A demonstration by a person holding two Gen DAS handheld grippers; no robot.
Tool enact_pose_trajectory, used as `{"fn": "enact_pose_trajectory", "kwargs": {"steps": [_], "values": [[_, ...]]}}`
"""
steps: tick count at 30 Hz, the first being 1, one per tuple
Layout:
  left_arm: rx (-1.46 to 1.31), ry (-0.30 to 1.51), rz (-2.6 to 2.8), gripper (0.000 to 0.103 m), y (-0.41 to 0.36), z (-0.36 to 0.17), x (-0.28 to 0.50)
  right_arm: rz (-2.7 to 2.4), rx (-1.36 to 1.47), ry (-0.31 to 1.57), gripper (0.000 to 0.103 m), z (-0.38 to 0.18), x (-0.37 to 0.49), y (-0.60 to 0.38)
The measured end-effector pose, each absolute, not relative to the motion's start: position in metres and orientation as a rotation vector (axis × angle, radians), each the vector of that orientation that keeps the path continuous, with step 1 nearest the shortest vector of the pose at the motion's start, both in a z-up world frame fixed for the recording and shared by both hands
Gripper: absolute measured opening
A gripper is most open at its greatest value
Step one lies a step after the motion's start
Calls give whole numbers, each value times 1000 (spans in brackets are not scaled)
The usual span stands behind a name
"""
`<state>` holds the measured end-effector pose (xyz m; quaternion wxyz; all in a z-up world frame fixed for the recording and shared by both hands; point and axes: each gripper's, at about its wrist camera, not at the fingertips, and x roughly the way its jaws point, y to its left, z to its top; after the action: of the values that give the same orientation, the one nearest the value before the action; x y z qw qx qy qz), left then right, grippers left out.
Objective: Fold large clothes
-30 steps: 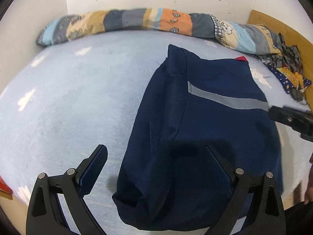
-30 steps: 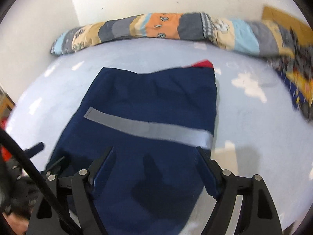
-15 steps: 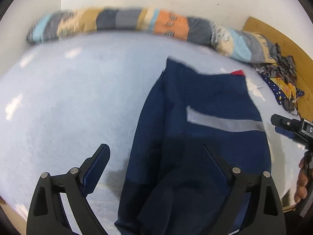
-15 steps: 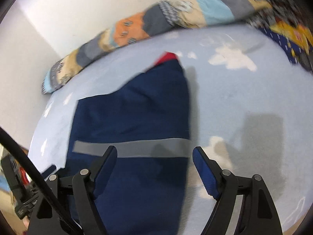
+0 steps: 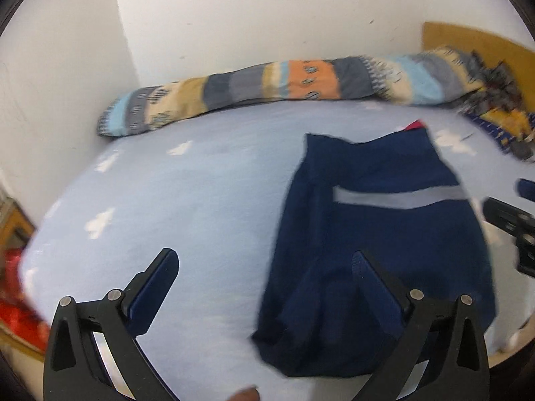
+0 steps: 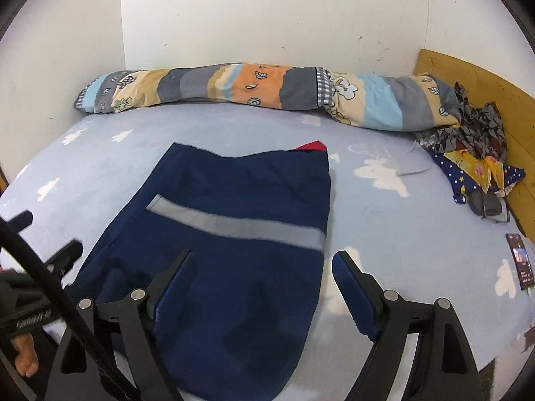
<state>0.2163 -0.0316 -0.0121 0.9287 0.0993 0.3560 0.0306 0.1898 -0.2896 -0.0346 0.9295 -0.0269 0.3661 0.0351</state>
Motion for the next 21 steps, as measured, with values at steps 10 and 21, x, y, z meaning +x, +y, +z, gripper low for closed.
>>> {"fn": "enact_pose_trajectory", "kwargs": {"steps": [10,21], "values": [[290,684,90,103,-41,-5,200,18,-109,710,87,-48,150,-282],[338,636,71,103,-53,-2,190,24,-148,663,88,-49,134,-267]]}}
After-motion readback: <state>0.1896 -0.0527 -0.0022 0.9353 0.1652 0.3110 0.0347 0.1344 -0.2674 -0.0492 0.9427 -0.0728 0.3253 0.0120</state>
